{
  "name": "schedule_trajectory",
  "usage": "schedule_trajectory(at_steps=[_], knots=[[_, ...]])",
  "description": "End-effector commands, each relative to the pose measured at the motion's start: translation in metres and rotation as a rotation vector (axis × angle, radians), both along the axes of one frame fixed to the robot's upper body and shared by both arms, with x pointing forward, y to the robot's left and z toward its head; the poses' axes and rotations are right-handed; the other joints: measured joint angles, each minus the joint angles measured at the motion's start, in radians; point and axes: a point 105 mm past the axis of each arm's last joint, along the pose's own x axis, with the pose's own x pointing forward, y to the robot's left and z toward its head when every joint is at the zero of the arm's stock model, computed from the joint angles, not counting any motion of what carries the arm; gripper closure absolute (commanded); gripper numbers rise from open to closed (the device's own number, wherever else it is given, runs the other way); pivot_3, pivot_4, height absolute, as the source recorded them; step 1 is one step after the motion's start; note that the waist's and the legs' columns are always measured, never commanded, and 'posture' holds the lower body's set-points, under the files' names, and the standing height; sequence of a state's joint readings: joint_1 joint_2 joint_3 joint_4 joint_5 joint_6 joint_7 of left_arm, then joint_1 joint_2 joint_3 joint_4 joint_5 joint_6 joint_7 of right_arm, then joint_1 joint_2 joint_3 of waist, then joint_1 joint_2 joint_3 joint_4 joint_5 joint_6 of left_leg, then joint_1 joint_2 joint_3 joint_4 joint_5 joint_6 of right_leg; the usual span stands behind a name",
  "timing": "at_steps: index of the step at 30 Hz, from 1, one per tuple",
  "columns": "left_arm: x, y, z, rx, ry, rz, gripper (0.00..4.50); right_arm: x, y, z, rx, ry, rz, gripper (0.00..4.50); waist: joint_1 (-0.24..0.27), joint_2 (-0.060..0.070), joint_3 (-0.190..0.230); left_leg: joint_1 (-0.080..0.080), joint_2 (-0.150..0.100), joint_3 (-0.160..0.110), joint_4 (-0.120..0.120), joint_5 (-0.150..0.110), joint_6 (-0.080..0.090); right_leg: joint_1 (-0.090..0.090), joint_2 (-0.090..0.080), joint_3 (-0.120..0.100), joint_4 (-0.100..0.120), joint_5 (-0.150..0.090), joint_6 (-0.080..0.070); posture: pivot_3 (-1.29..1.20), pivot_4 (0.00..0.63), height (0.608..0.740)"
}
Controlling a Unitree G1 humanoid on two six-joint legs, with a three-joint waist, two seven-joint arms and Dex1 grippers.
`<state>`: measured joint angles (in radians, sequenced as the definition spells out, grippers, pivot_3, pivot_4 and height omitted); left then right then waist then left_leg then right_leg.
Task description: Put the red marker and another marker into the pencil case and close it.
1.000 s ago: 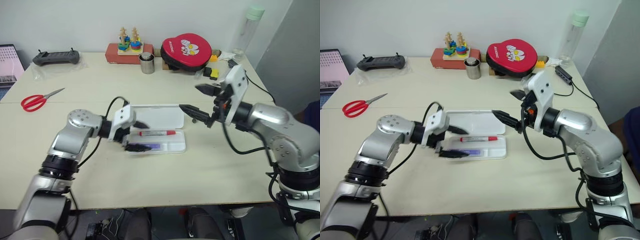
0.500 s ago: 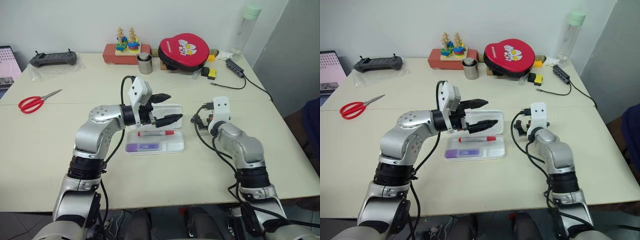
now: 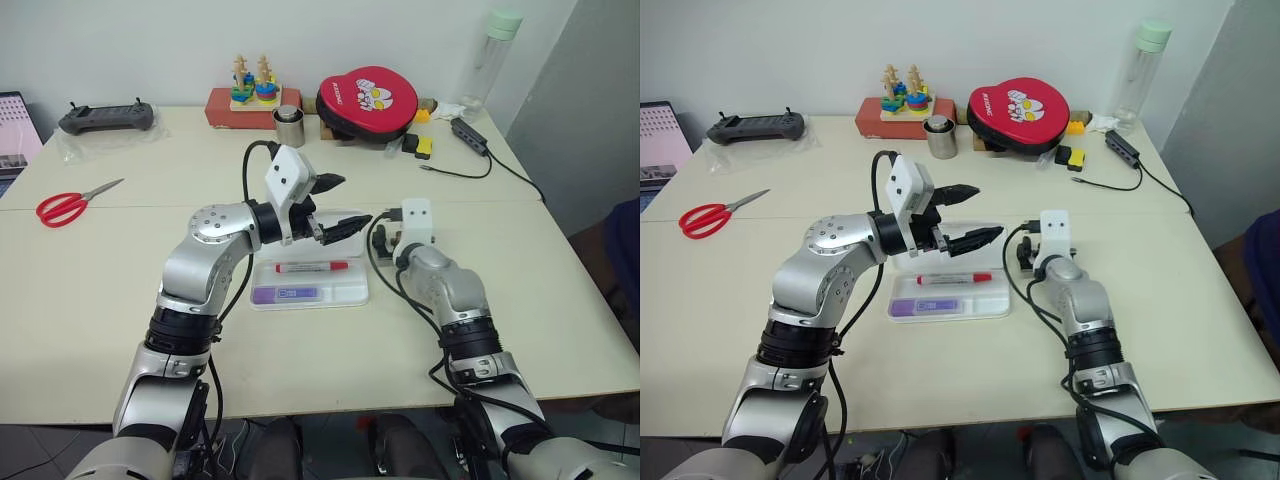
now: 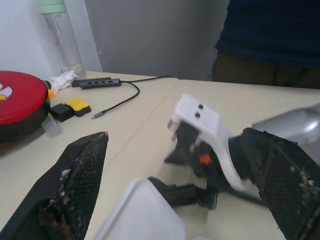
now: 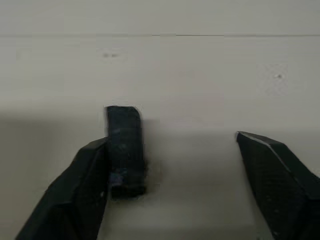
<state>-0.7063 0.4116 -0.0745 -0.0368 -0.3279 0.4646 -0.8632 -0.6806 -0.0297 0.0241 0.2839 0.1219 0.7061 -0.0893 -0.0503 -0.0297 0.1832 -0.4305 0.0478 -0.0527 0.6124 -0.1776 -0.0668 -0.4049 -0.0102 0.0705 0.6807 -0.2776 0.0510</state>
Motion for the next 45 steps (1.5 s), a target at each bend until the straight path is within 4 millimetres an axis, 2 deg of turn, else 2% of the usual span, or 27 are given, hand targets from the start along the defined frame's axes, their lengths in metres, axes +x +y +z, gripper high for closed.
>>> schedule_trajectory(at_steps=[1,9,11,12,15,17,19,22,24,26,29,35,44,45], knots=[[0.0,0.002,0.012,-0.006,-0.057,0.004,0.0,-0.001,-0.01,-0.004,-0.053,0.005,-0.027,1.48,0.0,0.0,0.0,0.0,0.0,0.0,0.0,0.0,0.0,0.0,0.0,0.0,0.0,0.0,0.0,0.0,0.15,0.74],[0.004,0.006,0.012,0.003,-0.062,0.012,0.0,-0.002,-0.02,0.005,-0.038,-0.035,-0.05,3.66,0.009,0.0,0.0,0.0,0.0,0.0,0.0,0.0,0.0,0.0,0.0,0.0,0.0,0.0,0.0,0.0,0.15,0.74],[0.005,0.006,0.012,0.004,-0.061,0.014,0.0,-0.003,-0.02,0.006,-0.032,-0.042,-0.046,4.11,0.009,0.0,0.0,0.0,0.0,0.0,0.0,0.0,0.0,0.0,0.0,0.0,0.0,0.0,0.0,0.0,0.15,0.74],[0.005,0.006,0.012,0.005,-0.061,0.014,0.0,-0.003,-0.02,0.009,-0.024,-0.056,-0.043,4.16,0.009,0.0,0.0,0.0,0.0,0.0,0.0,0.0,0.0,0.0,0.0,0.0,0.0,0.0,0.0,0.0,0.15,0.74],[0.005,0.007,0.01,0.015,-0.062,0.003,0.0,-0.001,-0.026,0.034,0.005,-0.161,-0.017,4.18,0.009,0.0,0.0,0.0,0.0,0.0,0.0,0.0,0.0,0.0,0.0,0.0,0.0,0.0,0.0,0.0,0.15,0.74],[-0.002,0.01,0.01,0.034,-0.059,-0.043,0.0,-0.005,-0.032,0.068,0.016,-0.287,0.09,4.18,0.009,0.001,0.0,0.0,0.0,0.0,0.0,0.0,0.0,0.0,0.0,0.0,-0.001,0.0,0.0,0.0,0.15,0.74],[-0.01,0.018,0.008,0.066,-0.035,-0.09,0.0,-0.022,-0.021,0.086,0.006,-0.32,0.33,4.18,0.009,0.001,0.001,-0.001,-0.001,0.0,0.0,0.0,0.0,0.0,0.0,0.0,-0.001,0.0,0.0,0.0,0.15,0.74],[-0.019,0.035,-0.003,0.164,-0.009,-0.138,0.0,-0.059,-0.011,0.089,-0.007,-0.273,0.647,4.18,0.006,0.001,0.001,0.0,0.0,0.0,-0.001,0.0,0.0,0.0,0.0,-0.001,-0.002,0.0,0.0,0.0,0.15,0.74],[-0.028,0.05,-0.012,0.235,0.031,-0.182,0.0,-0.088,-0.002,0.084,-0.056,-0.207,0.86,4.18,0.0,0.001,0.001,0.001,0.0,0.0,-0.003,0.0,0.0,0.0,0.0,-0.001,-0.001,-0.001,-0.001,0.0,0.15,0.74],[-0.035,0.06,-0.017,0.28,0.061,-0.214,0.0,-0.104,0.007,0.075,-0.086,-0.138,0.97,4.18,-0.01,0.001,0.001,0.001,0.0,0.0,-0.004,0.0,0.0,0.0,0.0,-0.001,-0.001,-0.002,-0.002,0.0,0.15,0.74],[-0.041,0.072,-0.025,0.328,0.107,-0.235,0.0,-0.115,0.022,0.05,-0.124,-0.029,1.056,4.18,-0.014,0.001,0.001,0.001,0.001,0.0,-0.003,0.0,0.0,0.0,0.0,-0.001,-0.001,-0.002,-0.001,0.0,0.15,0.74],[-0.044,0.084,-0.034,0.369,0.148,-0.207,0.0,-0.109,0.039,0.021,-0.175,0.039,1.06,4.18,-0.006,0.001,0.0,0.001,0.001,0.0,0.0,0.0,0.001,0.001,0.0,0.0,0.0,-0.003,0.005,0.0,0.15,0.74],[-0.044,0.082,-0.032,0.355,0.136,-0.185,0.0,-0.097,0.042,0.017,-0.188,0.051,1.052,4.18,0.002,0.001,0.001,0.001,0.001,0.0,0.0,0.0,0.001,0.0,0.0,0.0,-0.001,-0.003,0.004,0.0,0.15,0.74],[-0.044,0.082,-0.032,0.354,0.135,-0.183,0.0,-0.097,0.042,0.017,-0.187,0.05,1.053,3.49,0.002,0.001,0.001,0.001,0.001,0.0,0.0,0.0,0.001,0.0,0.0,0.0,-0.001,-0.004,0.004,0.0,0.15,0.74]])
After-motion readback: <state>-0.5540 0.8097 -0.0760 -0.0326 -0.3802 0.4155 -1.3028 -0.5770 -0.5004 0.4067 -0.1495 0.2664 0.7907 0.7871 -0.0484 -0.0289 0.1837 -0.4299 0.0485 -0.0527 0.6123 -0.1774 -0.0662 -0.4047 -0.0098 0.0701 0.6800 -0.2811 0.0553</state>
